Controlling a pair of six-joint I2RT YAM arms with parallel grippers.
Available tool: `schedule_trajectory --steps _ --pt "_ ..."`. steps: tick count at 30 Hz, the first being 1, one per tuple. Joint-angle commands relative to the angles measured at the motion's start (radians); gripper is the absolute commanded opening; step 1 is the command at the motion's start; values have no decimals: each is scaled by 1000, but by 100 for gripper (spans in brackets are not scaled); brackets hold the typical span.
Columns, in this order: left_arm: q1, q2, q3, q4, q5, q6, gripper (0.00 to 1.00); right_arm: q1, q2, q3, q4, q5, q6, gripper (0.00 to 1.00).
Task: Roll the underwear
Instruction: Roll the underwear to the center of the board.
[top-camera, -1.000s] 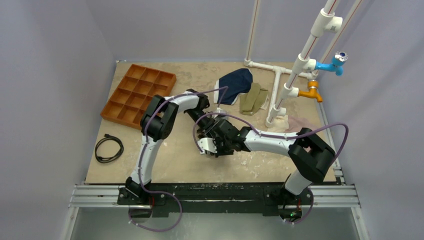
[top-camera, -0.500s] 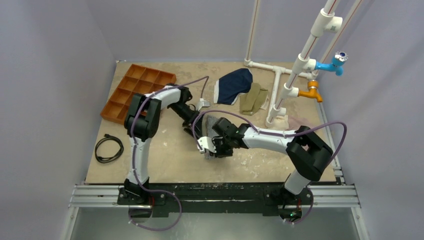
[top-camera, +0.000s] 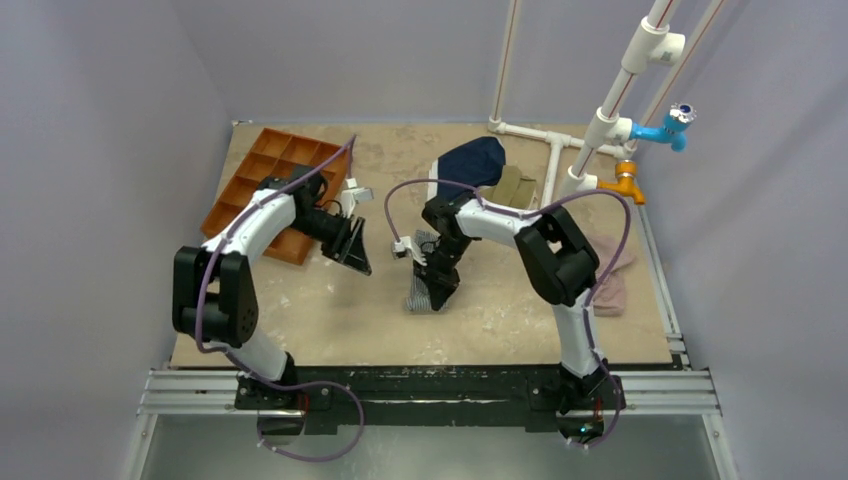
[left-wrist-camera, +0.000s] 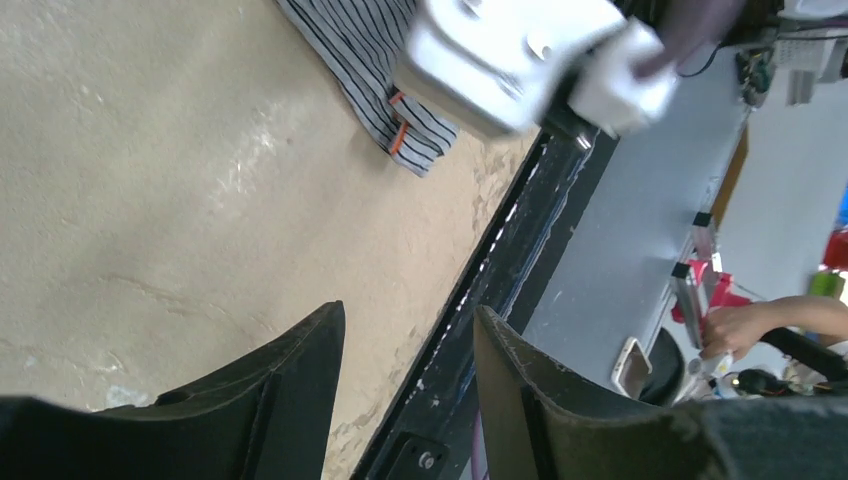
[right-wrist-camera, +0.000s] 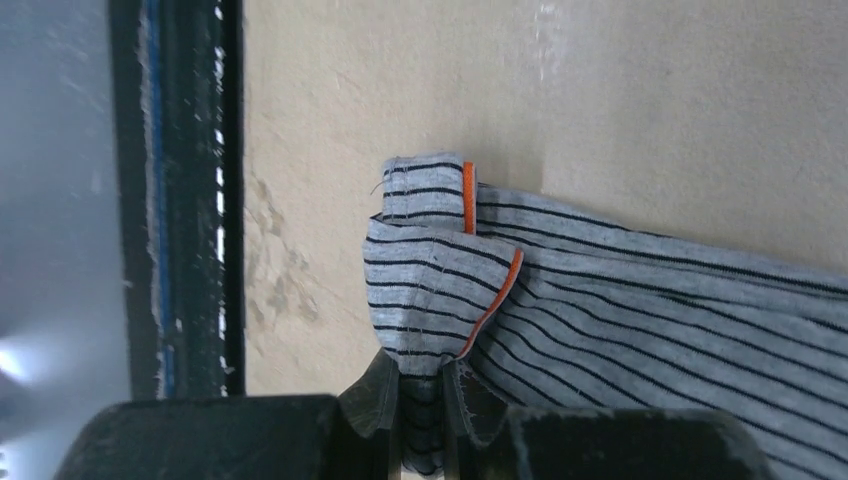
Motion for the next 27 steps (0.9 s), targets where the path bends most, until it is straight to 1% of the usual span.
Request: schedule_trajectory --steps 1,5,8,12,14,16,22,27 --pt "-1 -145 -104 100 -15 62 50 -23 179 137 -178 -81 -123 1" --pt "-9 -269 -196 192 -47 72 51 -44 306 284 -300 -110 -162 4" --pt "-45 -356 -255 265 -88 86 52 -61 384 360 -366 -118 -182 6" --pt "-202 -454 -338 394 -231 95 54 -88 436 407 -397 -122 -188 8" --pt "-282 -476 -363 456 -287 94 57 -100 449 417 -404 -132 -188 10" --pt "-350 -470 -368 517 -343 87 60 -104 461 425 -414 -134 -188 12" --pt "-518 -373 -339 644 -459 109 63 -106 489 431 -420 -119 -179 15" --pt "-608 -283 -337 730 -532 120 64 -106 486 431 -420 -114 -178 14"
